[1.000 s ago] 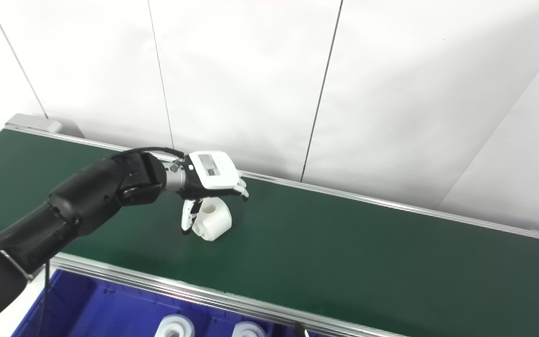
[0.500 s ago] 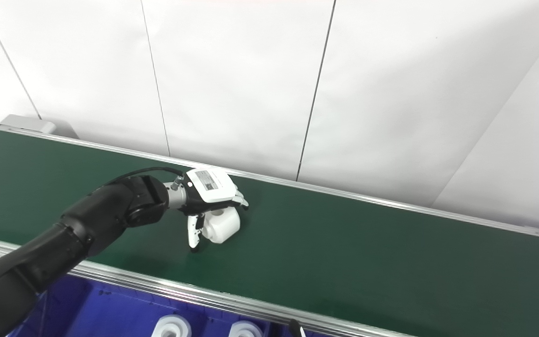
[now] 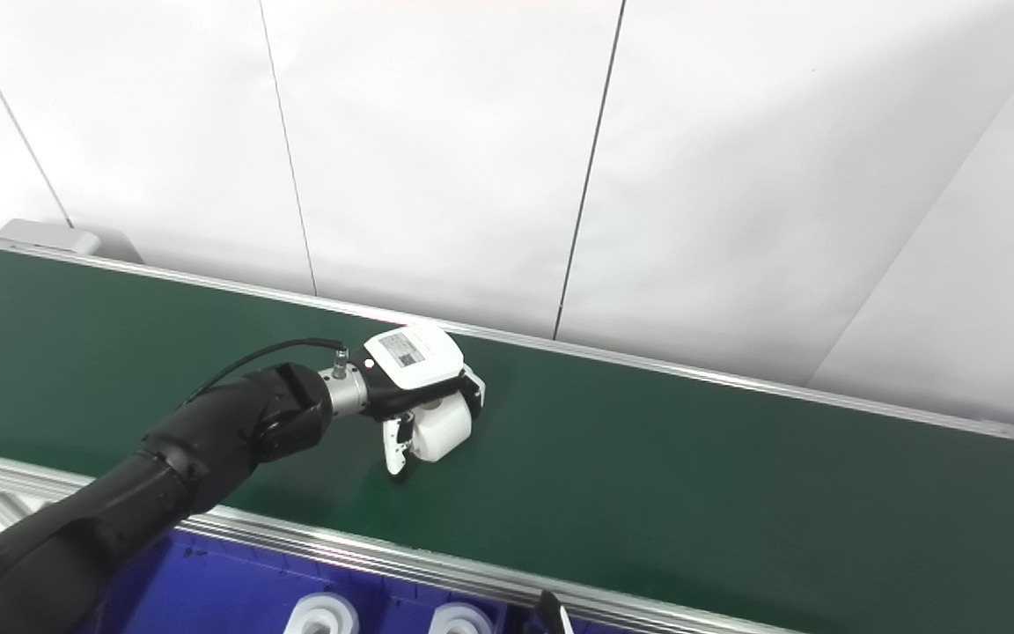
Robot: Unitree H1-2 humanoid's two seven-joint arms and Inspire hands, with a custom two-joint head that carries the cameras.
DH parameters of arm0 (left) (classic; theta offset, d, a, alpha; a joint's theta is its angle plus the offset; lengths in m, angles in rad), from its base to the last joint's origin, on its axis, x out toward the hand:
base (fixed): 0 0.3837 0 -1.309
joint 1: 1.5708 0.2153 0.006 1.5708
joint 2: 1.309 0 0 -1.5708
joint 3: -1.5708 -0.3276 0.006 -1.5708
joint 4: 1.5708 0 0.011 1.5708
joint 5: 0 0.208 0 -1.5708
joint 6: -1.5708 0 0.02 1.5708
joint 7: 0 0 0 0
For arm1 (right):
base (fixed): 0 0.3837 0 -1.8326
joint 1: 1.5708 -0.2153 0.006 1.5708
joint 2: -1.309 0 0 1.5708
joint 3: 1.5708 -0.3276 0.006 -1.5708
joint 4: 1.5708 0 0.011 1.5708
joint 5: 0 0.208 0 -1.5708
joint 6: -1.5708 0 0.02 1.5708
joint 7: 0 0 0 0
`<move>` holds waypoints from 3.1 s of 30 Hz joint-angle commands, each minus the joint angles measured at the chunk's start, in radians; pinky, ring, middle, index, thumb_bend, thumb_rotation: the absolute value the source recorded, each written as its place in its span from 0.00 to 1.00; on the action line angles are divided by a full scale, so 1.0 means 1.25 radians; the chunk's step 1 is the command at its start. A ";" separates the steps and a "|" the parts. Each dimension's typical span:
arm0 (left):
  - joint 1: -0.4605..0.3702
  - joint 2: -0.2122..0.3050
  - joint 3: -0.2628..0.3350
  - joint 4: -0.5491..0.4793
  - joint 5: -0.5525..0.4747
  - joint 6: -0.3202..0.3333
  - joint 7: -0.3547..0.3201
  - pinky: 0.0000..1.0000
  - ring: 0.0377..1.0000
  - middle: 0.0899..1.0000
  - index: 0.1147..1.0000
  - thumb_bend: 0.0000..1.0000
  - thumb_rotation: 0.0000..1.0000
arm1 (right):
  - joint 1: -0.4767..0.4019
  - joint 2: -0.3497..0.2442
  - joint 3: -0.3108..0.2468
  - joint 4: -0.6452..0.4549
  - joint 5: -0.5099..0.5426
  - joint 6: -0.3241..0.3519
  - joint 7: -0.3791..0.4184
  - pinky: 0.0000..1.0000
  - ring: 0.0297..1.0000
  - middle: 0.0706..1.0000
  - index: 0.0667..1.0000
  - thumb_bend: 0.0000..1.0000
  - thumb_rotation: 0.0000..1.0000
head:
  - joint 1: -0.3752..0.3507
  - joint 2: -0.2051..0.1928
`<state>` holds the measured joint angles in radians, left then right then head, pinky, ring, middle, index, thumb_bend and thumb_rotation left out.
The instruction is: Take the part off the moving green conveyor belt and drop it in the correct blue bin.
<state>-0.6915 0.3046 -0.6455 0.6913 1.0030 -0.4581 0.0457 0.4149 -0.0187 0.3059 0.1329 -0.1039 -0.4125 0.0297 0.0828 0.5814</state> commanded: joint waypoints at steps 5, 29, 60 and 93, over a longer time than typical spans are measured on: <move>-0.015 -0.001 -0.012 -0.010 -0.032 -0.008 0.011 0.40 0.41 0.47 0.41 0.50 0.00 | 0.010 0.009 0.000 -0.033 -0.003 -0.004 0.007 0.92 0.92 0.97 1.00 0.79 1.00 | 0.000 0.002; 0.000 0.119 0.080 -0.524 -0.184 0.032 -0.337 0.43 0.42 0.47 0.41 0.50 0.00 | 0.008 0.005 -0.003 -0.083 0.003 0.053 0.020 0.91 0.92 0.98 1.00 0.79 1.00 | 0.069 0.074; 0.528 0.178 0.340 -0.880 -0.162 0.085 -0.348 0.40 0.40 0.46 0.43 0.50 0.00 | -0.030 -0.087 -0.097 -0.126 0.149 0.108 0.129 0.89 0.90 0.96 1.00 0.81 0.97 | 0.340 0.156; 0.682 0.261 0.352 -0.532 0.021 -0.006 0.042 0.40 0.40 0.44 0.45 0.50 0.00 | -0.030 -0.075 -0.089 -0.141 0.143 0.130 0.139 0.87 0.90 0.95 1.00 0.78 0.95 | 0.335 0.149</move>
<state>0.1614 0.6056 -0.2089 0.0391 1.0334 -0.4542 0.0419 0.3787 -0.1161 0.1927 -0.0084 0.0705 -0.2238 0.1899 0.5032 0.7654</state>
